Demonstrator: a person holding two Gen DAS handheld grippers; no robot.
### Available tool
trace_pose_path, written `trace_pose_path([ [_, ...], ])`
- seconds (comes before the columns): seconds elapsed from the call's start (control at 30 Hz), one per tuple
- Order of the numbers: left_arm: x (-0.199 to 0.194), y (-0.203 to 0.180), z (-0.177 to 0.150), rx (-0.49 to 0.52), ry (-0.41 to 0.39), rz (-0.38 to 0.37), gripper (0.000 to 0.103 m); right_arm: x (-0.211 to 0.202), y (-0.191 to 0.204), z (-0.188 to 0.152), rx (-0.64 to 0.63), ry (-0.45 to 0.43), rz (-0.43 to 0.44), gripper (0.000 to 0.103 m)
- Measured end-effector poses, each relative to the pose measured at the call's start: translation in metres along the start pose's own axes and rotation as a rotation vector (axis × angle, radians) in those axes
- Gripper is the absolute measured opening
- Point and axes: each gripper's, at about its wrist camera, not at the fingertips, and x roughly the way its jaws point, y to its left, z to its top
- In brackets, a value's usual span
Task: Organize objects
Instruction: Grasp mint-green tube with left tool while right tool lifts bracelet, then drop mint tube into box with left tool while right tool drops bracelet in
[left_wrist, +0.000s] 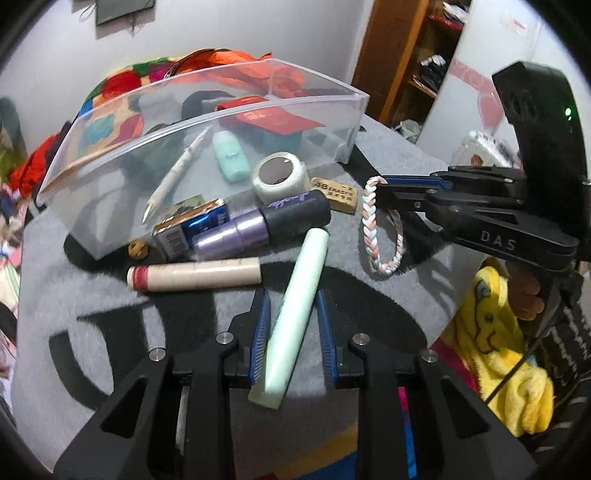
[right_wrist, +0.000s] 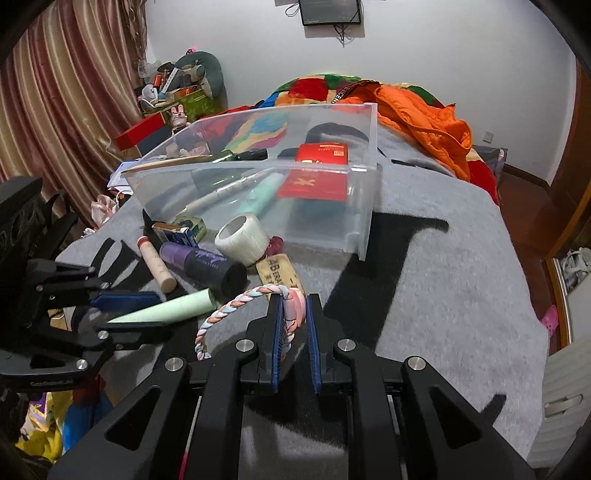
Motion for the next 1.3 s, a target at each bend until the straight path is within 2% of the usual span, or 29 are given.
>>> trace_pose_path([
  [0.07, 0.001, -0.005, 0.001, 0.026, 0.002, 0.031, 0.024, -0.001, 0.001, -0.002, 0.002, -0.001, 0.006, 0.011],
  [0.2, -0.001, -0.015, -0.002, 0.067, -0.006, 0.086, 0.015, -0.002, 0.003, -0.003, 0.013, -0.007, 0.019, 0.011],
  [0.3, -0.007, -0.020, -0.007, 0.081, -0.030, 0.127, 0.015, -0.005, 0.004, -0.003, 0.019, -0.016, 0.027, 0.011],
  [0.6, -0.037, -0.019, -0.009, 0.029, -0.126, 0.138, 0.015, -0.021, 0.007, 0.002, 0.030, -0.058, 0.029, 0.011],
  [1.3, -0.077, 0.010, 0.034, -0.103, -0.320, 0.190, 0.015, -0.049, 0.015, 0.051, 0.032, -0.205, 0.029, 0.011],
])
